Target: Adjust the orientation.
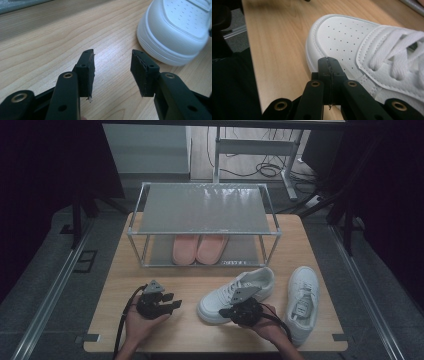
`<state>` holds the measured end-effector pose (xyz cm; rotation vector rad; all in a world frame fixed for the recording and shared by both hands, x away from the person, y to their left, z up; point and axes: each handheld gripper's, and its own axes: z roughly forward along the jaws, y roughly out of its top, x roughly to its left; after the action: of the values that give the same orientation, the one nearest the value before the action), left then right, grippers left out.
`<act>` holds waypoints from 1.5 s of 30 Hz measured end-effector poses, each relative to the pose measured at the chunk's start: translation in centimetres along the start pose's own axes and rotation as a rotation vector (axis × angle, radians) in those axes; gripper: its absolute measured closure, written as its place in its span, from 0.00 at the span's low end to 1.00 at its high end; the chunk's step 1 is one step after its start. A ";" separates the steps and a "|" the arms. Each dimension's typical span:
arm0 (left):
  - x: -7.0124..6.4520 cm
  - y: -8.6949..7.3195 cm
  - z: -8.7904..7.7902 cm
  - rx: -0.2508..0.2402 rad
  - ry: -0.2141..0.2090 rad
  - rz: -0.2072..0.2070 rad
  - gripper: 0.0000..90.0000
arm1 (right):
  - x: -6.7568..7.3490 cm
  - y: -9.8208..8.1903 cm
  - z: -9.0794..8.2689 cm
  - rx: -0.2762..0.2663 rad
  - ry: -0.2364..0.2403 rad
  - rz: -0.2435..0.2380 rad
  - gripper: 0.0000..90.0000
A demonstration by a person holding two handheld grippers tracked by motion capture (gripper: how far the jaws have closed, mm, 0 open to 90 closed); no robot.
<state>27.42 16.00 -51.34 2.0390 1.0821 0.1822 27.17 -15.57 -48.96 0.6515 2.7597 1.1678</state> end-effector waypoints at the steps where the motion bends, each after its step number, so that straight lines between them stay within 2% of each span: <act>1: 0.0 0.0 0.0 0.000 0.000 -0.001 0.61 | -0.1 0.1 0.1 0.000 -0.002 0.002 1.00; 18: -0.3 -0.1 0.4 0.010 -0.003 0.004 0.61 | -2.0 2.0 2.0 -0.022 -0.039 0.051 1.00; 22: -0.3 -0.1 0.4 0.012 -0.003 0.006 0.61 | -2.3 2.4 2.3 -0.017 -0.052 0.047 1.00; 30: -0.4 -0.1 0.5 0.016 -0.002 0.009 0.61 | -2.9 2.8 2.8 -0.026 -0.058 0.075 1.00; 34: -0.5 -0.1 0.5 0.013 -0.001 0.008 0.61 | -2.7 2.8 2.7 -0.021 -0.072 0.070 1.00; 38: -0.5 -0.1 0.5 0.011 -0.002 0.007 0.60 | -2.5 2.9 1.0 -0.049 -0.105 0.051 1.00; 45: -0.6 0.0 0.4 0.009 -0.003 0.010 0.60 | -2.5 2.9 -4.8 -0.105 -0.173 0.036 1.00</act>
<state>27.26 15.31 -51.47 2.0520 1.0729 0.1795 29.42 -17.98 -43.79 0.7554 2.5367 1.1925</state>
